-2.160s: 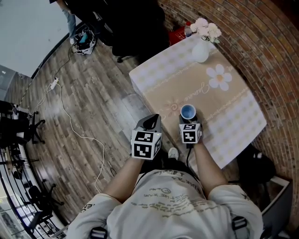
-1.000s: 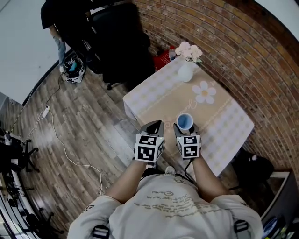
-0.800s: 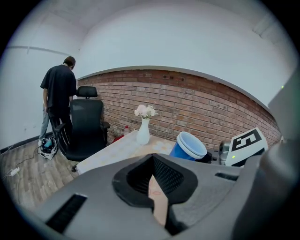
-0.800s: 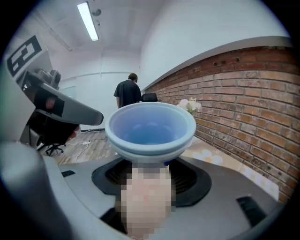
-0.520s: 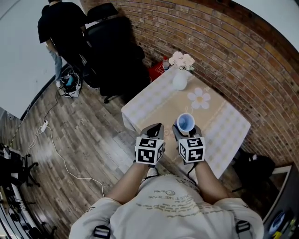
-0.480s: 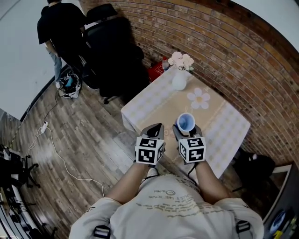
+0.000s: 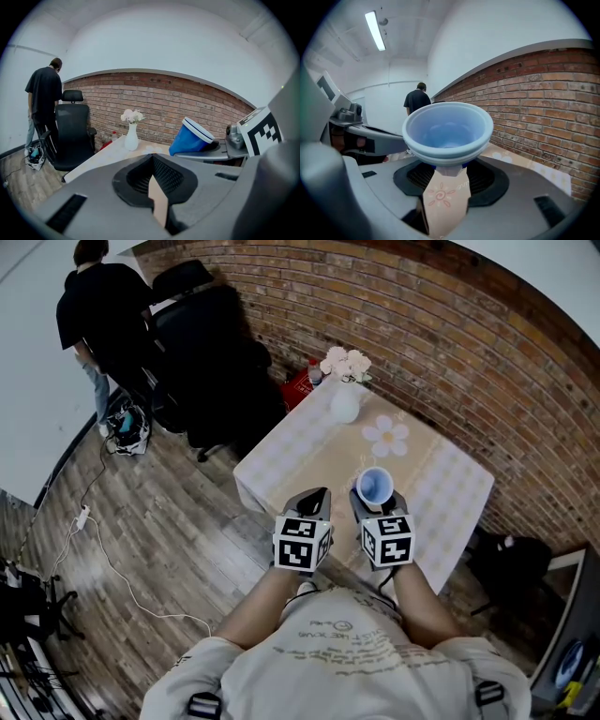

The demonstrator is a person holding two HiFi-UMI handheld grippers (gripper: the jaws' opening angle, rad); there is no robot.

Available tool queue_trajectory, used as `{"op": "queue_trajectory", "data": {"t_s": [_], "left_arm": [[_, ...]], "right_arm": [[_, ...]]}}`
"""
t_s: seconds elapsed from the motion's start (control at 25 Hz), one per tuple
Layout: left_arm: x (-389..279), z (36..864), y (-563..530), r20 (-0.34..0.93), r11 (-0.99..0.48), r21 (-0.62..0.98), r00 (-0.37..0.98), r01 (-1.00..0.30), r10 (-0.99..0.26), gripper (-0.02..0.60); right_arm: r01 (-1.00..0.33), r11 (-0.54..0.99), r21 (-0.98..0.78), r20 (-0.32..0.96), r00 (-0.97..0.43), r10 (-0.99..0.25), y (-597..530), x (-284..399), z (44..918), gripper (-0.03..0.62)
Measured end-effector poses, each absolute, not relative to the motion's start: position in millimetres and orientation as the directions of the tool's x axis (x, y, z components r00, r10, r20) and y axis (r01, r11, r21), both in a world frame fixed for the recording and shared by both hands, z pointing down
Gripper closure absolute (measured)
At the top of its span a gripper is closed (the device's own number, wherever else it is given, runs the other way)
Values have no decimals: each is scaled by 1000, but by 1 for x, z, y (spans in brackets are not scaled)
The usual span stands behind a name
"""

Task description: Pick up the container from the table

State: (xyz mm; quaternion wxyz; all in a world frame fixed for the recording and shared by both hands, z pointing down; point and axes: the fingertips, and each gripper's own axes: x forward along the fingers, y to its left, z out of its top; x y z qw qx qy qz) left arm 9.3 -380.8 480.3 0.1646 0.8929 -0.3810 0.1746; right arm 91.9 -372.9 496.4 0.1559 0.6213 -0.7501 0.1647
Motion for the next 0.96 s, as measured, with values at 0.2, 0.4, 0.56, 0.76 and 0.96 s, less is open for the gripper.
{"op": "queue_trajectory", "data": {"t_s": [0.2, 0.4, 0.56, 0.76, 0.96], "left_arm": [[12, 480, -381, 433, -671, 159, 662, -725, -612, 580], [9, 481, -382, 433, -678, 157, 666, -719, -607, 580], [7, 483, -381, 438, -680, 158, 668, -716, -601, 580], [11, 485, -377, 442, -689, 163, 677, -706, -589, 580], [14, 486, -377, 443, -699, 164, 685, -696, -579, 580]], "right_arm": [[-985, 163, -53, 443, -169, -880, -372, 91, 499, 378], [-987, 154, -55, 433, -163, -887, -373, 87, 498, 378], [-987, 153, -50, 431, -160, -888, -371, 84, 499, 378], [-990, 138, -37, 440, -140, -887, -369, 90, 501, 378], [-993, 115, -34, 444, -118, -888, -370, 98, 504, 378]]}}
